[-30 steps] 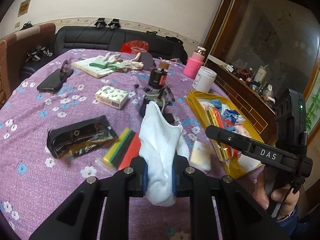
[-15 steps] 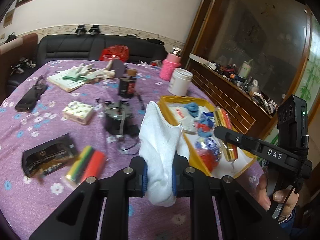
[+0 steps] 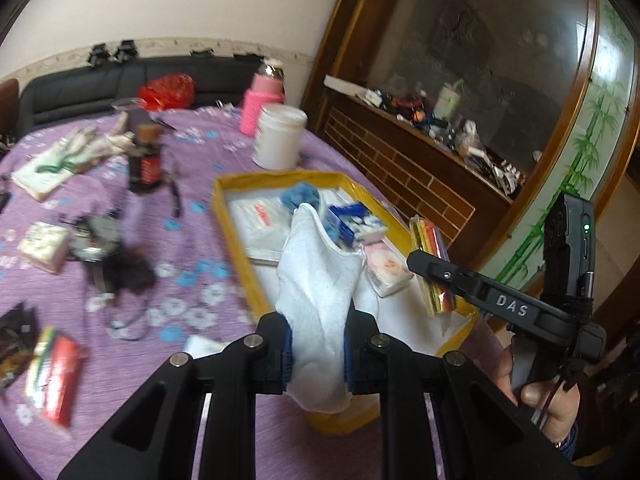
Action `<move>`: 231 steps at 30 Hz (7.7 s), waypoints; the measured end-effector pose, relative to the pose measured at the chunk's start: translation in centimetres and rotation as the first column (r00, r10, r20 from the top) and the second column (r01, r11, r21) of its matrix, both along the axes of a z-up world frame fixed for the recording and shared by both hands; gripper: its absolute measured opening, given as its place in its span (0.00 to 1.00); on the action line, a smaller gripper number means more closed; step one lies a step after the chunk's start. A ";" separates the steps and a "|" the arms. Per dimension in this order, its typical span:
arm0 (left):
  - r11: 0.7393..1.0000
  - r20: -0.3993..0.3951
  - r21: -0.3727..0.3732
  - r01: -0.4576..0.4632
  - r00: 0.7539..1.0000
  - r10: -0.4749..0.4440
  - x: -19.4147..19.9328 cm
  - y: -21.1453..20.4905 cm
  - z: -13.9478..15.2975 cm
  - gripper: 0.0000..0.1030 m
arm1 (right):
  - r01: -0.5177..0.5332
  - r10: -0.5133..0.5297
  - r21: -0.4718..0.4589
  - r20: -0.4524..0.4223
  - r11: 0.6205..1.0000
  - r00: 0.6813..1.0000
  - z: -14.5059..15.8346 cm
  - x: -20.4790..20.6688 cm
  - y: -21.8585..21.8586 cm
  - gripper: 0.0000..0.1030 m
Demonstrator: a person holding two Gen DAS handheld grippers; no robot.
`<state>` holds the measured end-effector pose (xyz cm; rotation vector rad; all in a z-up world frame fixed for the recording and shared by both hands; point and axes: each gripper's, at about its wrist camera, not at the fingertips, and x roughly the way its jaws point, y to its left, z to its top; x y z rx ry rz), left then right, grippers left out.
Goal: Organize soft objects
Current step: 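Carry sock and sponge pack over tray and open both tools, then move both tools back from tray over the table, then grasp white tissue pack with right tool, then grasp black snack bag with left tool, then hold black snack bag with left tool while right tool holds tissue pack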
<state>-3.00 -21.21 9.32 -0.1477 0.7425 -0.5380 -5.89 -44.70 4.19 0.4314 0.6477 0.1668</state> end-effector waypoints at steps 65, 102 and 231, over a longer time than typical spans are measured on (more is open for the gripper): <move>0.888 -0.012 -0.130 -0.441 0.896 0.444 -7.5 27.0 -5.5 0.69 | -0.246 0.231 -0.085 -0.153 0.966 0.961 -2.3 -2.9 16.9 0.70; 0.894 -0.066 -0.172 -0.414 0.910 0.409 -7.4 27.3 -6.3 0.69 | -0.475 0.435 -0.373 -0.189 0.797 0.880 -3.0 6.0 30.4 0.47; 0.741 0.266 0.160 -0.652 0.751 0.604 -2.1 24.6 -3.5 0.31 | -0.458 0.451 -0.263 -0.091 0.849 0.888 -3.7 6.4 28.0 0.47</move>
